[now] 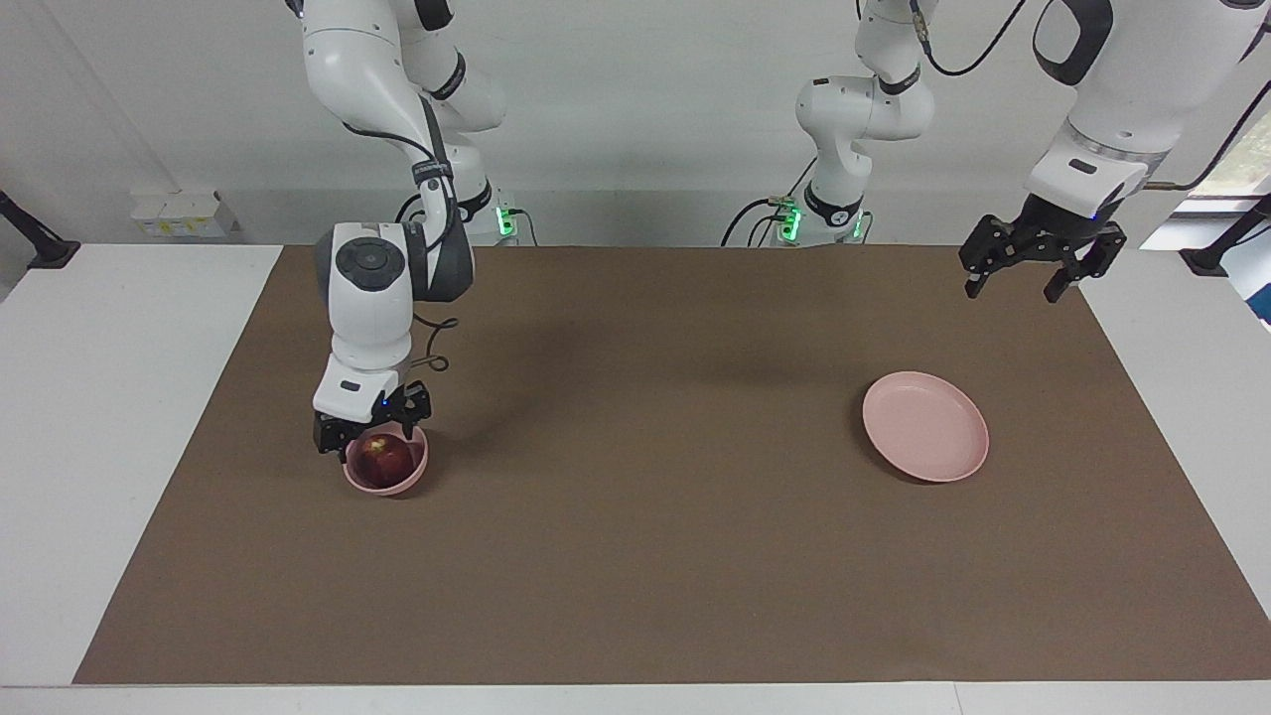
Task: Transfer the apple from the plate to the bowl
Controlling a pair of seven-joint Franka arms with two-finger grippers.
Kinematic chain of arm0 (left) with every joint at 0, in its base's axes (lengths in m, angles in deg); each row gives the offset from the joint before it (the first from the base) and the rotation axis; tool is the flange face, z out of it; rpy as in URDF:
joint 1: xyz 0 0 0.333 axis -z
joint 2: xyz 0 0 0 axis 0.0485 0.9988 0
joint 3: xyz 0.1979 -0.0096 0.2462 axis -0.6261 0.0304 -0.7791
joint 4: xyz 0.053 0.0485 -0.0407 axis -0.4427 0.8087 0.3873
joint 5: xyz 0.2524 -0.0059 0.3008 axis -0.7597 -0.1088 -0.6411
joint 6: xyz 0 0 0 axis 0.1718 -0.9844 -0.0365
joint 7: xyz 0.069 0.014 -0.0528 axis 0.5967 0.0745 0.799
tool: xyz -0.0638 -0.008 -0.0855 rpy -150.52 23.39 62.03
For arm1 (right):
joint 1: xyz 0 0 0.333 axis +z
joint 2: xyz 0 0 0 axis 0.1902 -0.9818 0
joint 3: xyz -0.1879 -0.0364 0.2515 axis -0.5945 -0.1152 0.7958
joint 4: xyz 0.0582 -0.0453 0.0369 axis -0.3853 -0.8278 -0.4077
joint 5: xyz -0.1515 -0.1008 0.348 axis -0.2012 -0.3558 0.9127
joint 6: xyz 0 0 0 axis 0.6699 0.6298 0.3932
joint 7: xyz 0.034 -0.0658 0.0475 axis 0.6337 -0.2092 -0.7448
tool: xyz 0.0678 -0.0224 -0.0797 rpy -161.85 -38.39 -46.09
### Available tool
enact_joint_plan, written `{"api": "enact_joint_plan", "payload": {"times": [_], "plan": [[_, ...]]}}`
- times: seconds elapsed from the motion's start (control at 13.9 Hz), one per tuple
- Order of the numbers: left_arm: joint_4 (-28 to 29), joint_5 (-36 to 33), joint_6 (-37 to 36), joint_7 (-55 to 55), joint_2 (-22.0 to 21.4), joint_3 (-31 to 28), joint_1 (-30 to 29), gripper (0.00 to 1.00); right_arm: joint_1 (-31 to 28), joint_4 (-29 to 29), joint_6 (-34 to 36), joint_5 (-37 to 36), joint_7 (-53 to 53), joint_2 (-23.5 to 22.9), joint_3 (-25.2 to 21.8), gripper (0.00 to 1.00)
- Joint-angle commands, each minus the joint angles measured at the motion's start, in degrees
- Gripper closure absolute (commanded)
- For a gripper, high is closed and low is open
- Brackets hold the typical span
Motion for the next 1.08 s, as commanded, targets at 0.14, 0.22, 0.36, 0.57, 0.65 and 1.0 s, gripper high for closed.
{"api": "enact_joint_plan", "payload": {"times": [0.14,0.22,0.36,0.57,0.65,1.0], "plan": [[-1.06,0.72,-5.24,-0.35,-0.68,-0.93,0.61,0.00,-0.03,12.41,21.47,18.07,2.93,1.71,0.65,0.00],[-2.02,0.72,-8.21,-0.35,-0.59,-0.93,0.61,0.00,-0.12,14.88,25.61,18.79,6.70,1.97,0.39,0.00],[-5.70,0.72,-12.80,-0.44,0.46,-0.76,0.52,0.00,-0.12,16.83,29.16,18.89,16.53,4.07,0.74,0.00],[-5.81,0.90,-11.76,-0.44,0.11,-0.41,0.69,0.00,-0.64,16.40,30.40,20.64,23.16,8.64,0.57,0.00],[-5.29,1.25,-11.84,0.17,-0.41,-0.49,0.61,0.00,-0.82,16.31,30.48,20.91,23.26,9.87,0.39,0.00],[-4.93,1.34,-12.81,0.09,-0.59,-1.02,-0.45,0.00,-1.09,11.05,32.77,21.44,22.56,17.78,0.21,0.00]]}}
